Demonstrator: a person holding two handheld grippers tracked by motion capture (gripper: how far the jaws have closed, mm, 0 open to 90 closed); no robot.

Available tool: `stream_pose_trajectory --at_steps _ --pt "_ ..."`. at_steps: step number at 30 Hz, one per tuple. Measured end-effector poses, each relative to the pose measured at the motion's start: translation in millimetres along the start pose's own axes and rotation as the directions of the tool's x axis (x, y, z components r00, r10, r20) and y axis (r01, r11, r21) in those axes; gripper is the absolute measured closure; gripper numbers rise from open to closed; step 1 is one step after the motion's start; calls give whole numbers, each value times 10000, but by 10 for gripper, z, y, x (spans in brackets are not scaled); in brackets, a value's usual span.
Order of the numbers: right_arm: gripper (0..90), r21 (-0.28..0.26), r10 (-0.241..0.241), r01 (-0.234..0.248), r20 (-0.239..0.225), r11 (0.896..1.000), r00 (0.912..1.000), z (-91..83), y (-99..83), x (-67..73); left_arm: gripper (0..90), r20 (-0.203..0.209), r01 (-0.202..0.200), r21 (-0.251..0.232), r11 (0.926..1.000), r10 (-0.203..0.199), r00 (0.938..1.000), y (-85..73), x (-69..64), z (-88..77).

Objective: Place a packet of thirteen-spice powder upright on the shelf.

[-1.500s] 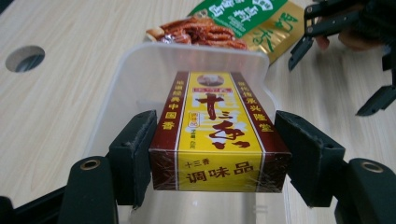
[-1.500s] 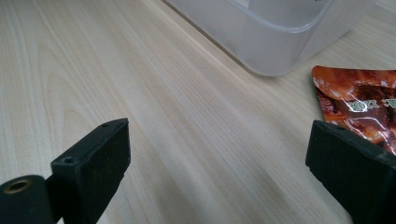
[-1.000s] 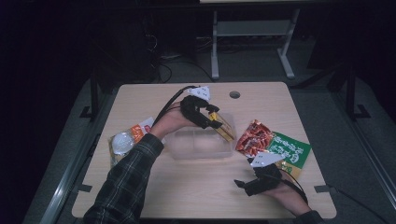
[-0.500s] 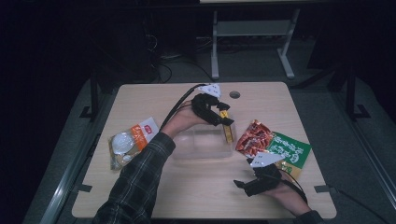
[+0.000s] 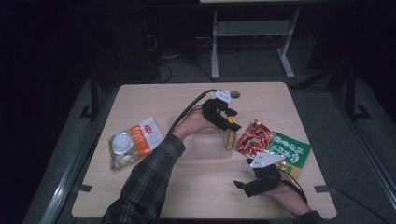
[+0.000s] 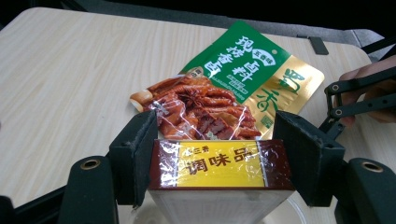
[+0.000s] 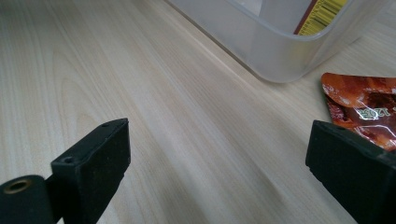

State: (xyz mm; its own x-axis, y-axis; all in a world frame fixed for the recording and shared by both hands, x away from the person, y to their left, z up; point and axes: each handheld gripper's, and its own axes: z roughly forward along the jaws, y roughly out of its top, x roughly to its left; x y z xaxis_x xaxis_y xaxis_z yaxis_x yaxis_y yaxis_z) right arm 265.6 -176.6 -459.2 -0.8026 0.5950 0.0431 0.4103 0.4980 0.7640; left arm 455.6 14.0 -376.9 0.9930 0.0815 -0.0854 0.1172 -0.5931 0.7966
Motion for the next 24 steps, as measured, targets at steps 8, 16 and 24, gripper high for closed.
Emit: stream_pose_trajectory --at_steps 8,16,24 --pt "59 89 -7 7 -60 10000 10000 -2 6 5 280 -145 177 -196 9997 -179 9997 28 -60 -89" --pt "53 369 149 -134 -403 9992 9991 -47 30 2 179 -299 301 -203 9993 -307 9991 54 -226 -348" --pt "62 480 258 -234 -498 9986 9984 -33 42 3 158 -871 484 287 9984 -457 9951 -70 -440 -633"
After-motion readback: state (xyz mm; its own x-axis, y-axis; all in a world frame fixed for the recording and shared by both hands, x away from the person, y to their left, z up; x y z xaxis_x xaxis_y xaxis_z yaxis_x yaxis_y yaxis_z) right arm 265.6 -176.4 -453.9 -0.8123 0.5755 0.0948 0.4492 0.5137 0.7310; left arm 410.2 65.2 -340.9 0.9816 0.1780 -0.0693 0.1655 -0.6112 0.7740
